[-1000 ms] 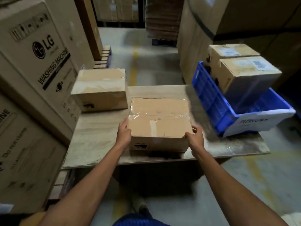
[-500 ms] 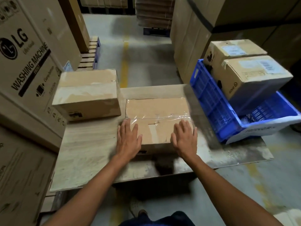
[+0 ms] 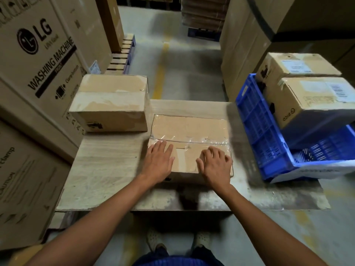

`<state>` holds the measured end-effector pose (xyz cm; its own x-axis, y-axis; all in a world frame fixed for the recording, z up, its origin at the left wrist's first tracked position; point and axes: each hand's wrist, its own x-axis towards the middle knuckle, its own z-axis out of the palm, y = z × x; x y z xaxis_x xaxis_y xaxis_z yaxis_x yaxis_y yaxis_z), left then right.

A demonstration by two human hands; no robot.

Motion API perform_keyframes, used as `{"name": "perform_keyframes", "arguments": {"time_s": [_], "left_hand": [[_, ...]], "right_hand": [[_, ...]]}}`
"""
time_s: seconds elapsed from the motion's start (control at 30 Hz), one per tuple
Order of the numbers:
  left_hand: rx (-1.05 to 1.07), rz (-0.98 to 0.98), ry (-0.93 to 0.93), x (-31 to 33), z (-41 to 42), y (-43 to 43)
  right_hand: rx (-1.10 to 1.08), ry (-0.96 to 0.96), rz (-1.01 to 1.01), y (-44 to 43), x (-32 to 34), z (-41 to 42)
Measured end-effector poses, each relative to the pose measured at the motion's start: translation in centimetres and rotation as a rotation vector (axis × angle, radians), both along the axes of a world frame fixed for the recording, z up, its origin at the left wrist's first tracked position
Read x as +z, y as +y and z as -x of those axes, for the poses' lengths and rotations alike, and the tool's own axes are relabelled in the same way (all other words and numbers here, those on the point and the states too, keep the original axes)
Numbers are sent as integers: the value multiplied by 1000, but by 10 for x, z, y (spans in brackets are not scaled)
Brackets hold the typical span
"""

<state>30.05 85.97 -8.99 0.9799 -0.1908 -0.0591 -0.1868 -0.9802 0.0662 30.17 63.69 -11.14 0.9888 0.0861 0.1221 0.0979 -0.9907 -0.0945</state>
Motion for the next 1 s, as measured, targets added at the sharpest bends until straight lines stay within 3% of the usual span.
{"name": "perform_keyframes", "arguments": {"time_s": [0.23, 0.37, 0.47, 0.6, 0.7, 0.8, 1.0], "left_hand": [[111, 10, -82, 10, -22, -14], [90, 20, 74, -6, -30, -11], [59, -58, 119, -6, -36, -12], [-1, -130, 21, 11, -52, -11], [-58, -24, -52, 11, -66, -7], [-72, 84, -4, -4, -72, -4], [-32, -2, 37, -3, -84, -8]], "right_hand": [[67, 97, 11, -7, 17, -36], [144, 269, 6, -9, 7, -39], [148, 265, 22, -10, 14, -41], [119, 231, 98, 0, 34, -58], [183, 276, 83, 11, 44, -80], [389, 341, 89, 19, 35, -89], [377, 319, 54, 18, 18, -83]]}}
